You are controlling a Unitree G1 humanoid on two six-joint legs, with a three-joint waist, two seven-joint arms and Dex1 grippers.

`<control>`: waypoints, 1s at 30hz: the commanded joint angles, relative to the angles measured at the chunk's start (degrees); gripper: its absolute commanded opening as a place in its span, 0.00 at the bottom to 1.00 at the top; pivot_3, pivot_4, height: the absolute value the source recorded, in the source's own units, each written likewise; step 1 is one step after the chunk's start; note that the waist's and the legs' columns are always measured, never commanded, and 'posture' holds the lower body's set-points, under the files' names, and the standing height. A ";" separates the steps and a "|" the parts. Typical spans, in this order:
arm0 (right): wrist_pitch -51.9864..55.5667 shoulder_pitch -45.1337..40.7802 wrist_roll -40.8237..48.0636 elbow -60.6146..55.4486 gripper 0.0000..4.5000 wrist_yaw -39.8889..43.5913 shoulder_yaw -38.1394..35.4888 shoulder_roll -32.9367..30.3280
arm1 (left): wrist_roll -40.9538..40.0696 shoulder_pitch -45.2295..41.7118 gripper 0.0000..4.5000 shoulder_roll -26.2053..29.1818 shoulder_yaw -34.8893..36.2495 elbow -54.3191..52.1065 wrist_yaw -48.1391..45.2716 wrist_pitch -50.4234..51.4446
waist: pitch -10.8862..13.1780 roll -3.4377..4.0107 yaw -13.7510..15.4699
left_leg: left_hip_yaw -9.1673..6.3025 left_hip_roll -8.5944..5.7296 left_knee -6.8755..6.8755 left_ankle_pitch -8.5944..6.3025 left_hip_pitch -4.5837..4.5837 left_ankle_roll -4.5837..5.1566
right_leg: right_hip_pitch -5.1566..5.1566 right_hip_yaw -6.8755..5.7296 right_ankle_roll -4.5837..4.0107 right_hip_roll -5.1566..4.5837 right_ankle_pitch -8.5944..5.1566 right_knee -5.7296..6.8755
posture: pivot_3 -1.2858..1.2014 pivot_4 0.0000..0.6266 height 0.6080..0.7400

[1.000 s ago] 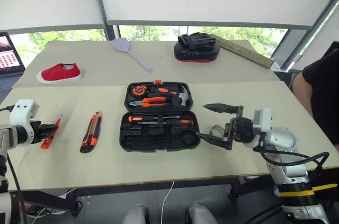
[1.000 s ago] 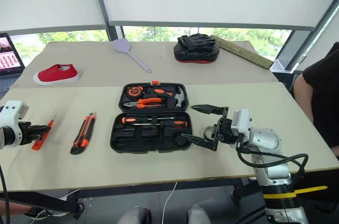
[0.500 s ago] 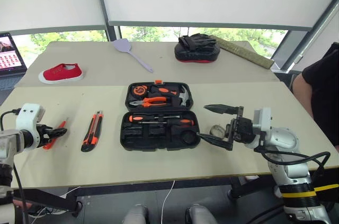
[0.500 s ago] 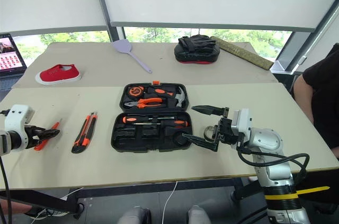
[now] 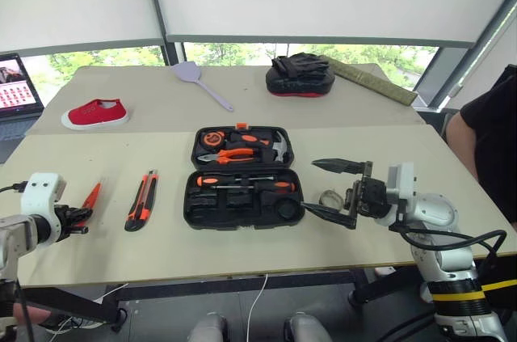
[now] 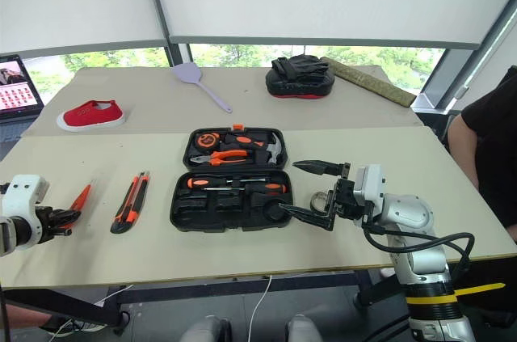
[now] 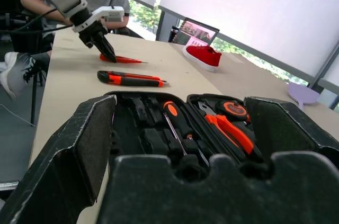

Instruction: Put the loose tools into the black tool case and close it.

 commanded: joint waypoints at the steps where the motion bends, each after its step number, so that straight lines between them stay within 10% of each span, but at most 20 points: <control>1: 0.34 0.67 1.04 -1.59 1.00 0.20 -1.49 -1.20 | -0.49 -1.87 0.11 -2.18 1.35 0.13 -3.32 -12.64 | 0.01 -0.03 0.52 | 0.00 0.00 0.00 -0.02 -0.01 -0.08 | 0.00 -0.01 -0.01 -0.03 0.01 -0.02 | 0.52 0.24 1.00; 6: 0.56 2.72 1.59 -1.84 1.00 -0.07 -4.50 -4.05 | -9.28 -3.49 0.11 -4.22 -0.99 -9.44 -24.40 -25.92 | 0.04 -0.24 1.22 | 0.01 -0.01 0.11 -0.07 -0.59 -0.42 | -0.23 -0.19 -0.20 -0.29 -0.04 -0.20 | 0.52 0.24 1.00; 9: -0.35 3.40 1.14 1.81 1.00 2.61 -7.36 -8.33 | -3.94 -10.48 0.11 -0.04 -19.39 -16.60 -36.87 -23.34 | 0.06 -0.22 1.49 | 0.02 -0.18 0.21 -0.02 -0.70 -0.30 | -0.10 -0.20 -0.01 -0.34 0.06 -0.44 | 0.52 0.24 1.00; 15: -0.62 3.25 1.01 3.39 1.00 3.35 -7.64 -8.94 | 10.77 -26.85 0.11 -4.46 -37.08 -6.59 -39.55 -31.16 | 0.05 -0.18 0.54 | 0.06 -0.16 0.26 0.28 -0.75 0.32 | -0.01 0.04 0.44 0.03 0.39 -0.78 | 0.52 0.24 1.00; 30: 0.37 9.12 0.95 -2.95 1.00 0.32 -8.25 -8.83 | 25.70 -36.33 0.11 -9.82 -46.15 16.29 -42.29 -48.00 | 0.06 -0.17 0.07 | -0.08 -0.18 0.42 0.19 -0.78 0.51 | -0.01 0.07 0.56 0.09 0.38 -0.69 | 0.52 0.24 1.00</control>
